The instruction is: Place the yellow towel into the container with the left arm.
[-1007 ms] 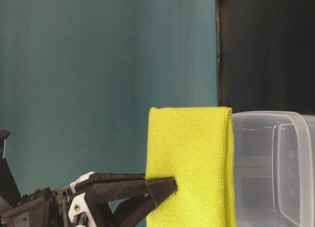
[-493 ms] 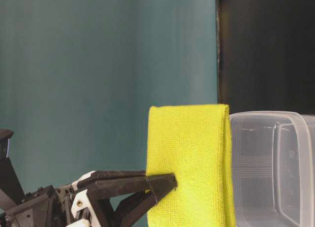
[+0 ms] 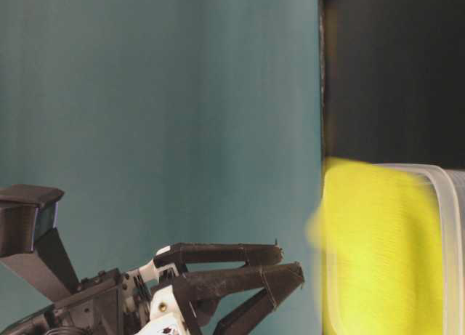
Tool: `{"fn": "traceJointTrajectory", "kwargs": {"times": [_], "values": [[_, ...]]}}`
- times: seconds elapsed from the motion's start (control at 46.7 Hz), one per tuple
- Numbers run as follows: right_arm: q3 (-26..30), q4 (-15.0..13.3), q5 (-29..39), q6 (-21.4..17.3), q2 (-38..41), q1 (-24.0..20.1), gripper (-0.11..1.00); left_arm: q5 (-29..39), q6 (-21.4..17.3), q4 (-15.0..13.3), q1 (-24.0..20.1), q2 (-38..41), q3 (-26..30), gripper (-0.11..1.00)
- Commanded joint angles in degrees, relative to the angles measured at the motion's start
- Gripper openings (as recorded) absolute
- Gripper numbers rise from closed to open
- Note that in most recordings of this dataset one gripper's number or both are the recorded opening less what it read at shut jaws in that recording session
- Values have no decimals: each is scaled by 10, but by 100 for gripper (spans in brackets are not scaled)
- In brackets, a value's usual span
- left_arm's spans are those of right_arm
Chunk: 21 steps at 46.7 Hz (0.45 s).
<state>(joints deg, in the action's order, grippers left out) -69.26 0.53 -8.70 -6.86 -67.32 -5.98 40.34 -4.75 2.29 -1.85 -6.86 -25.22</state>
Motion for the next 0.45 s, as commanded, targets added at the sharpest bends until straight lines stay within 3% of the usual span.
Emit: {"fn": "traceJointTrajectory", "kwargs": {"times": [0.0,0.064,0.429], "values": [[4,2,-4,0,4,-2,73,-4,1,2,-2,-6,3,83],[4,2,-4,0,3,-2,73,-4,1,2,-2,-6,4,90],[4,2,9,0,-12,-2,72,-9,24,2,4,-127,-11,88]]}}
